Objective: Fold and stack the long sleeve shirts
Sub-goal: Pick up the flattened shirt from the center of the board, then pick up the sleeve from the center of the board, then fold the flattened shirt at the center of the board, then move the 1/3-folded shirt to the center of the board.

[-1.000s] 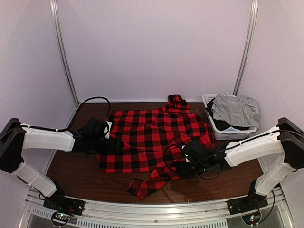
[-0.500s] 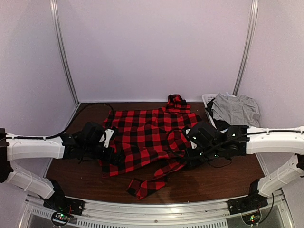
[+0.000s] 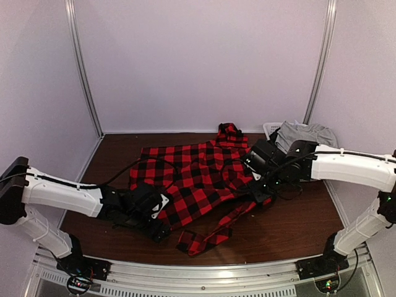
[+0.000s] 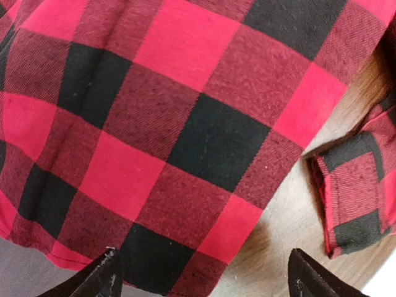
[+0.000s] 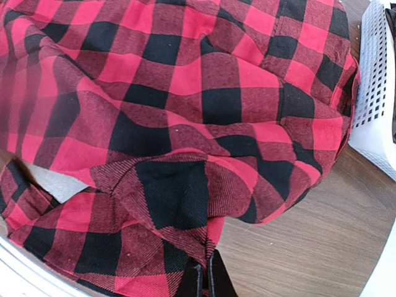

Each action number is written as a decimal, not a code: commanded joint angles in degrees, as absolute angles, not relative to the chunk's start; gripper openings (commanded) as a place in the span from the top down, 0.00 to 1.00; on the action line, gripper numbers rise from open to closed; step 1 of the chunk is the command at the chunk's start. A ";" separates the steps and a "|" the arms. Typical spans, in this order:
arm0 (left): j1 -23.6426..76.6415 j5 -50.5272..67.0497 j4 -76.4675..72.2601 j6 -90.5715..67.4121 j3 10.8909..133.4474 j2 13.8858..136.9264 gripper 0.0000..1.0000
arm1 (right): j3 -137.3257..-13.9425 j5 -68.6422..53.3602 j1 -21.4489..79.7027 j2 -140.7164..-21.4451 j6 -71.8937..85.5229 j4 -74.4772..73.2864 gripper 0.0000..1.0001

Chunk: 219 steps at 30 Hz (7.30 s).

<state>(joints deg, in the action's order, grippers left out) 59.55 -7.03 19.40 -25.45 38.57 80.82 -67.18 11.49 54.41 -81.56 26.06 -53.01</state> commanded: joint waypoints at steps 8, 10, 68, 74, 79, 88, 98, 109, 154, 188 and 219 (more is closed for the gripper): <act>63.17 -11.29 21.29 -19.23 43.76 87.84 0.26 | -66.91 10.36 48.80 -83.49 19.68 -51.39 1.00; 63.18 -11.20 21.29 -18.42 43.81 88.41 0.32 | -66.65 9.88 48.54 -83.57 19.49 -51.00 1.00; 28.43 15.03 8.44 -21.71 55.25 84.81 1.00 | -55.77 6.14 75.18 -86.98 37.61 -22.06 0.19; 28.13 14.04 8.99 -21.15 57.04 85.52 1.00 | -58.27 4.87 77.83 -95.42 38.09 -18.97 0.18; 28.04 13.59 9.29 -20.76 57.39 84.94 1.00 | -60.01 5.60 78.46 -100.38 38.47 -20.43 0.20; 28.04 11.66 9.90 -19.92 56.51 84.24 1.00 | -60.44 9.62 78.58 -102.02 39.86 -27.14 0.67; 28.04 8.16 10.46 -19.58 53.24 82.30 1.00 | -61.21 16.89 78.43 -84.27 44.12 -48.14 1.00; 28.21 5.95 11.80 -18.90 49.29 77.44 1.00 | -73.00 25.12 65.99 -70.27 36.83 -62.48 1.00; 28.39 -5.94 12.09 -17.50 54.58 93.47 1.00 | -112.86 21.55 32.10 -121.67 -12.45 -28.35 0.77; 37.56 3.38 -1.35 -25.61 43.08 93.78 0.32 | -59.33 5.82 35.69 -96.26 13.38 -21.50 0.43; 42.40 -2.48 16.10 -39.66 27.00 75.24 0.32 | -33.92 -2.37 49.14 -80.59 34.61 -28.12 0.44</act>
<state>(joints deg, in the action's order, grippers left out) 40.40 -1.83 6.94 -36.21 29.06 77.65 -37.15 -0.47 47.59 -82.94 28.38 -19.11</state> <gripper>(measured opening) 0.676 0.552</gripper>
